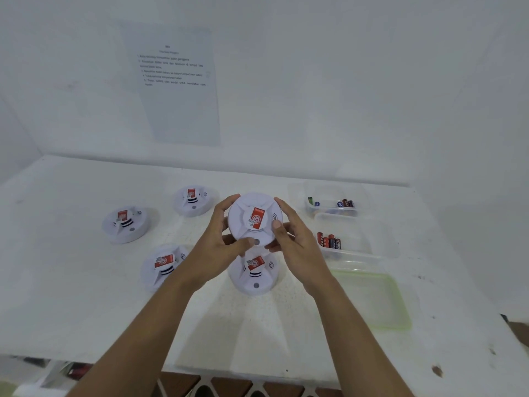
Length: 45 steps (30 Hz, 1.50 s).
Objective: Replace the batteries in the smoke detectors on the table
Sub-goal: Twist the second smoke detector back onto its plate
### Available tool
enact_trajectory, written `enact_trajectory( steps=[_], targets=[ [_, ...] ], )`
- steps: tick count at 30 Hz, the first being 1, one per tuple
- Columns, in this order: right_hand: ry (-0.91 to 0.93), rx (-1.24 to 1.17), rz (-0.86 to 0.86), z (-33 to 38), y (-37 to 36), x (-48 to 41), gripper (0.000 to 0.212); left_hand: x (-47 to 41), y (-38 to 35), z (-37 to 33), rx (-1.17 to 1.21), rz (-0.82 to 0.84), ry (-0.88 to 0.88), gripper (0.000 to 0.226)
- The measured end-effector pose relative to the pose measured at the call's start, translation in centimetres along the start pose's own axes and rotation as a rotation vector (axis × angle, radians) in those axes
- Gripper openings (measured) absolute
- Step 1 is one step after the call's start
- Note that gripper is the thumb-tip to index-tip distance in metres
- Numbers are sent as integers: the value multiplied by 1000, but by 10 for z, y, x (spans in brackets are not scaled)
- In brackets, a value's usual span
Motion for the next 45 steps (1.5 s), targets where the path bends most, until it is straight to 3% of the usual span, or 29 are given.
enact_trajectory(
  steps=[3,10,45],
  targets=[
    [-2,-5,-19,1,4,0,43,-1,5,-6,-80,6,-16,64],
    [-9,-2,-15,2,5,0,44,-1,10,-7,-188,-10,0,68],
    [-116,18,42,15,0,-11,48,-10,16,-7,-240,-88,-2,66]
  ],
)
Point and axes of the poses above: each hand's wrist, its own x-axis away from the middle knuckle, its own y-axis out of the back of the hand, z = x × y, the point moved 1 cm from there along -x, towards the middle knuckle, and after that the axes turned 1 degree about z, right-handed, at the moved point
